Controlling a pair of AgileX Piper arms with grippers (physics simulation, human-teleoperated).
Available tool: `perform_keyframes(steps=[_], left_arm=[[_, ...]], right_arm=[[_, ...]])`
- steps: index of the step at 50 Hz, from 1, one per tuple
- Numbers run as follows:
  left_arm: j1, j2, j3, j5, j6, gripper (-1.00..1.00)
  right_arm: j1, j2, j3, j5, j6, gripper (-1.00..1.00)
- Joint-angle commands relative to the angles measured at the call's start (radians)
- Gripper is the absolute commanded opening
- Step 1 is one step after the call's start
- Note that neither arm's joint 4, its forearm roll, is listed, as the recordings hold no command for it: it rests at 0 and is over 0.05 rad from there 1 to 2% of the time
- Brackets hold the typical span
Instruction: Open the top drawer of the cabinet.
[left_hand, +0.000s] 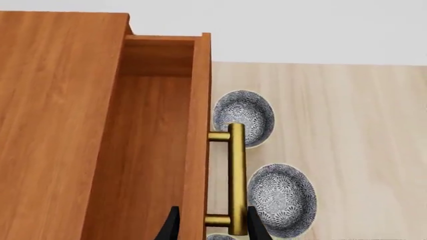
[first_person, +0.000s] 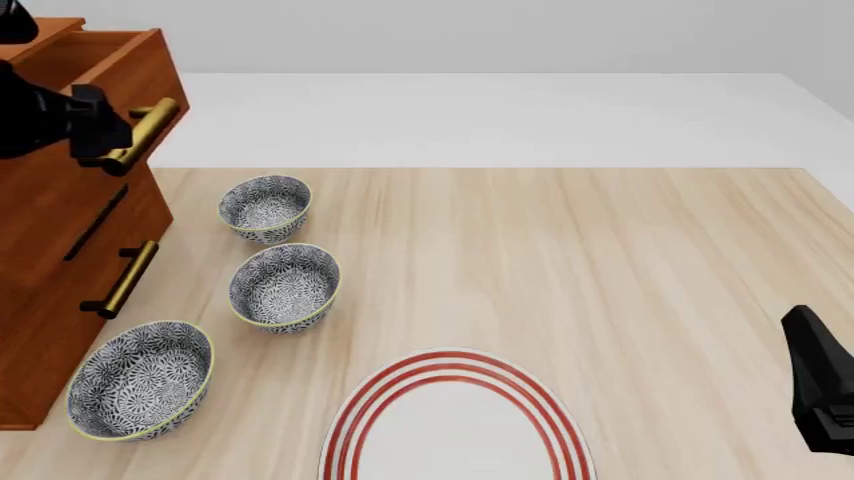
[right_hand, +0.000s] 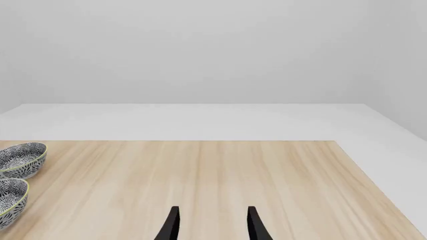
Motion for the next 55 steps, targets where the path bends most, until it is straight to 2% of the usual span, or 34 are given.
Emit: perform_keyframes(steps=[1, 55], left_arm=[[-0.017, 0.028, 0.039, 0.006, 0.001, 1.00], [-0.086, 0.033, 0.085, -0.015, 0.003, 1.00]], right_arm=[[0.000, 0.000, 0.000, 0.000, 0.000, 1.00], [0.000, 0.000, 0.000, 0.000, 0.000, 1.00]])
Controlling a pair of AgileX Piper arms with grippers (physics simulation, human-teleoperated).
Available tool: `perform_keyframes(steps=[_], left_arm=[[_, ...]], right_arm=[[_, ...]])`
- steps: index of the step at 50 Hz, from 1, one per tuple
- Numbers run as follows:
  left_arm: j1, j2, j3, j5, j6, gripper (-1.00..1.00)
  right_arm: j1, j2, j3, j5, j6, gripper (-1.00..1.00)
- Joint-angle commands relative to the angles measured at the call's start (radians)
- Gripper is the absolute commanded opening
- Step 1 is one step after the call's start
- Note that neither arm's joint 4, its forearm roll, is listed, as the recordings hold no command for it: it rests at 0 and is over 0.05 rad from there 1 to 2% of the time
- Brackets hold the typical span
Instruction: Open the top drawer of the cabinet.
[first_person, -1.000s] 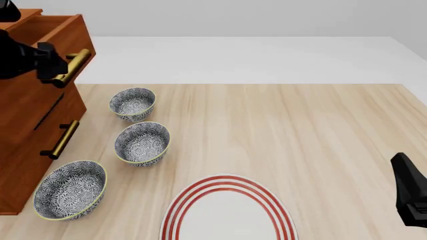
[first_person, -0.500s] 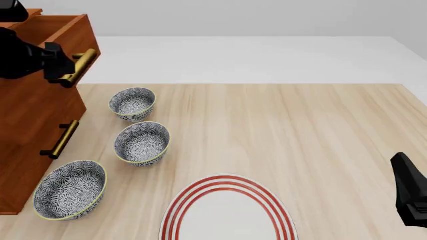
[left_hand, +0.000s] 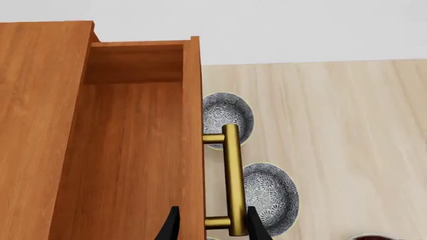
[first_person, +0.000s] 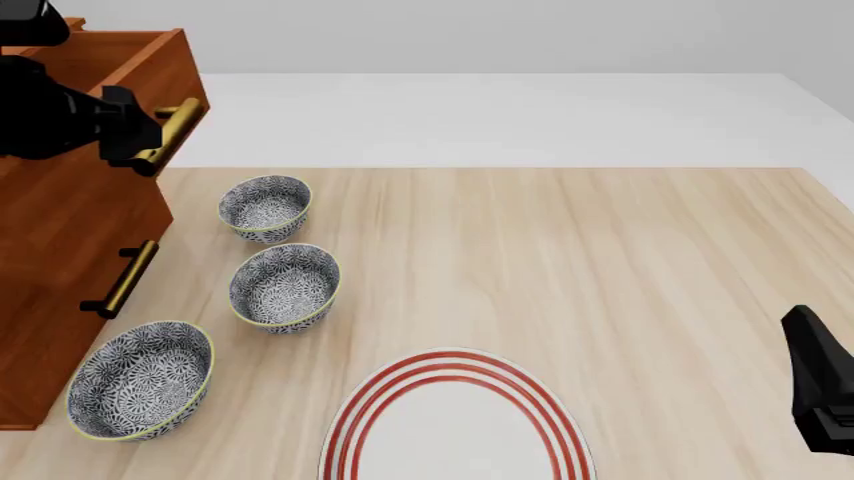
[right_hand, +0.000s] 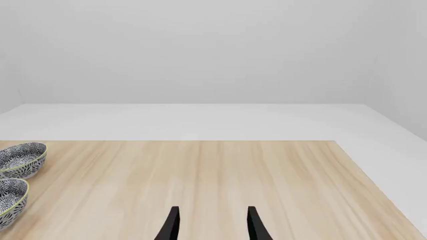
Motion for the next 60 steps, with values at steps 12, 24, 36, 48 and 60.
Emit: perform_keyframes(steps=[12, 24, 36, 48, 60], left_arm=[[-0.030, 0.040, 0.073, 0.013, 0.004, 1.00], [-0.050, 0.046, 0.074, 0.008, -0.003, 1.00], [-0.064, 0.054, 0.076, 0.003, -0.004, 1.00], [-0.083, 0.068, 0.089, -0.013, -0.011, 1.00], [-0.099, 0.068, 0.101, -0.020, -0.017, 1.00]], right_arm=[[0.000, 0.000, 0.000, 0.000, 0.000, 1.00], [0.000, 0.000, 0.000, 0.000, 0.000, 1.00], [0.000, 0.000, 0.000, 0.000, 0.000, 1.00], [0.000, 0.000, 0.000, 0.000, 0.000, 1.00], [0.000, 0.000, 0.000, 0.000, 0.000, 1.00]])
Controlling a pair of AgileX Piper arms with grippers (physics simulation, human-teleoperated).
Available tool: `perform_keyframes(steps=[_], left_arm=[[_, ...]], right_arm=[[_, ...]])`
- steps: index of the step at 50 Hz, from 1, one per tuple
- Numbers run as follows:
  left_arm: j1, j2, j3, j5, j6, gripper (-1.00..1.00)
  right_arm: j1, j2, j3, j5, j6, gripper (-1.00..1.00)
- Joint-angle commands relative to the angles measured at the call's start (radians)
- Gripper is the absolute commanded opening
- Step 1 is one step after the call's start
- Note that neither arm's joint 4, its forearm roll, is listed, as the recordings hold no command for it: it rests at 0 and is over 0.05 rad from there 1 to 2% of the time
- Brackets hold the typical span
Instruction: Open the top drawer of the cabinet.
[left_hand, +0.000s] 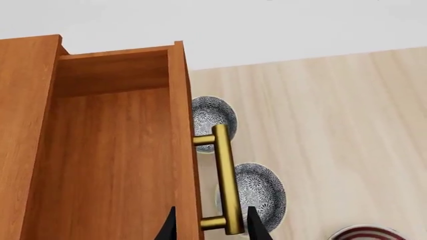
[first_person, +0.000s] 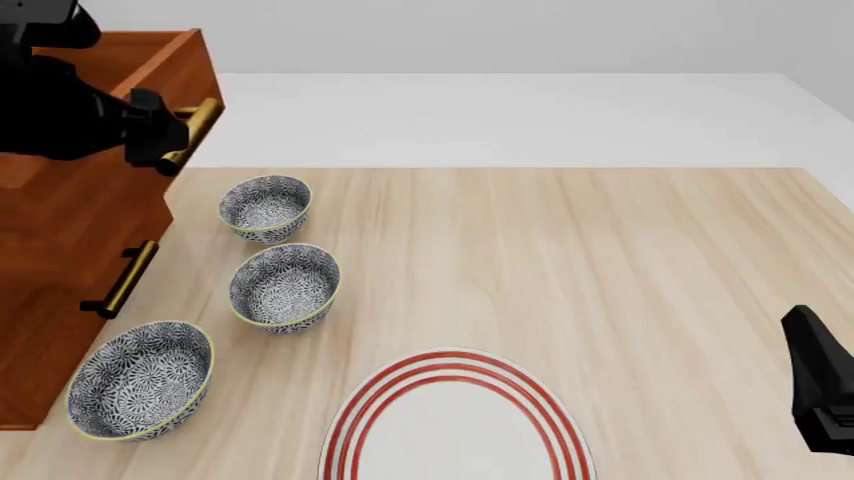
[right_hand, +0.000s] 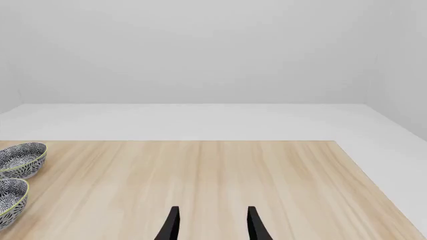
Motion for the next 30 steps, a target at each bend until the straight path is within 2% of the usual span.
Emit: perform_keyframes(steps=[1, 30], left_arm=[[-0.020, 0.074, 0.102, 0.001, -0.003, 1.00], [-0.056, 0.091, 0.114, -0.017, -0.011, 1.00]], right_arm=[[0.000, 0.000, 0.000, 0.000, 0.000, 1.00], [0.000, 0.000, 0.000, 0.000, 0.000, 1.00]])
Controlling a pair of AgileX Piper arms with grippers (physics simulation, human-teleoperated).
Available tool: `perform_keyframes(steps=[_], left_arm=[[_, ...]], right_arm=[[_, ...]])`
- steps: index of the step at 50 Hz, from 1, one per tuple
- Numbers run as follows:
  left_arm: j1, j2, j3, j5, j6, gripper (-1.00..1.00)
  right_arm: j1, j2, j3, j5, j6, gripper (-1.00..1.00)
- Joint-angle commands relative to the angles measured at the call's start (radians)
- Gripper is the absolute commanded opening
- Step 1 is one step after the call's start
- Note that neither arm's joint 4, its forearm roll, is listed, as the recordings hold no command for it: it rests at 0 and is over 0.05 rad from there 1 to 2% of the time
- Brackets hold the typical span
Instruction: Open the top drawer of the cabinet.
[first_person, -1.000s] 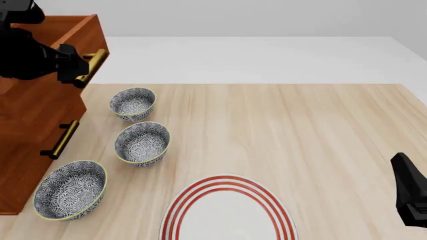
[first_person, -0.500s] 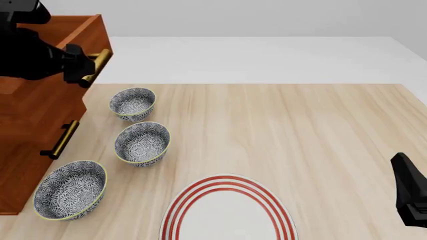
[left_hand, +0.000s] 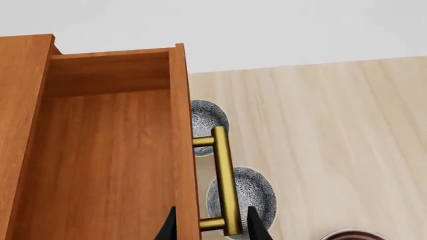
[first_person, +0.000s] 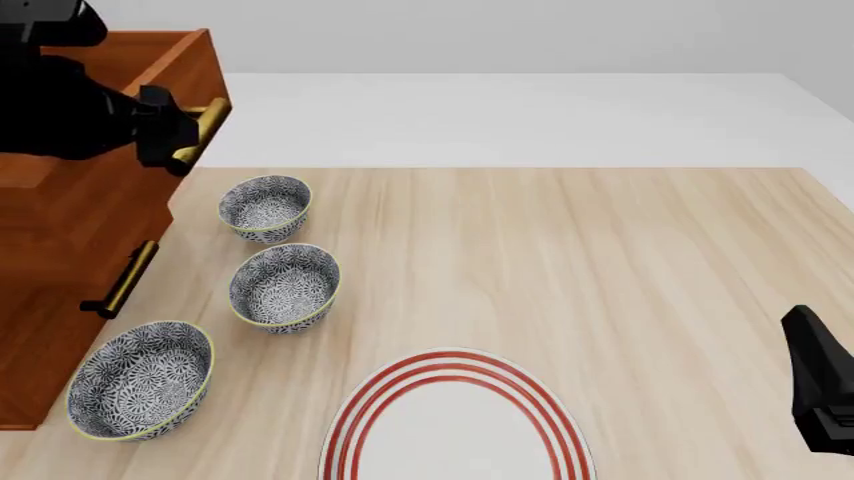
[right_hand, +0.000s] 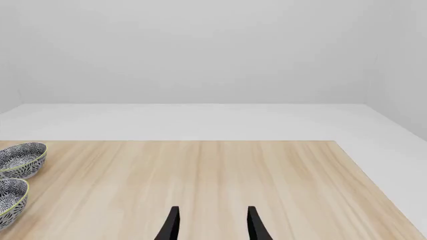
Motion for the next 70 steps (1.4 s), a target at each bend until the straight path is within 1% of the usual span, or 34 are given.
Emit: perform_keyframes(steps=[1, 32, 47, 58, 70], left_arm=[[-0.026, 0.095, 0.103, 0.012, 0.049, 1.00], [-0.090, 0.115, 0.105, 0.002, 0.039, 1.00], [-0.130, 0.125, 0.134, -0.030, 0.025, 1.00], [-0.162, 0.128, 0.137, -0.034, 0.009, 1.00], [-0.187, 0.138, 0.143, -0.044, 0.008, 1.00]], right_arm=[[0.000, 0.000, 0.000, 0.000, 0.000, 1.00], [0.000, 0.000, 0.000, 0.000, 0.000, 1.00], [0.000, 0.000, 0.000, 0.000, 0.000, 1.00], [0.000, 0.000, 0.000, 0.000, 0.000, 1.00], [0.000, 0.000, 0.000, 0.000, 0.000, 1.00]])
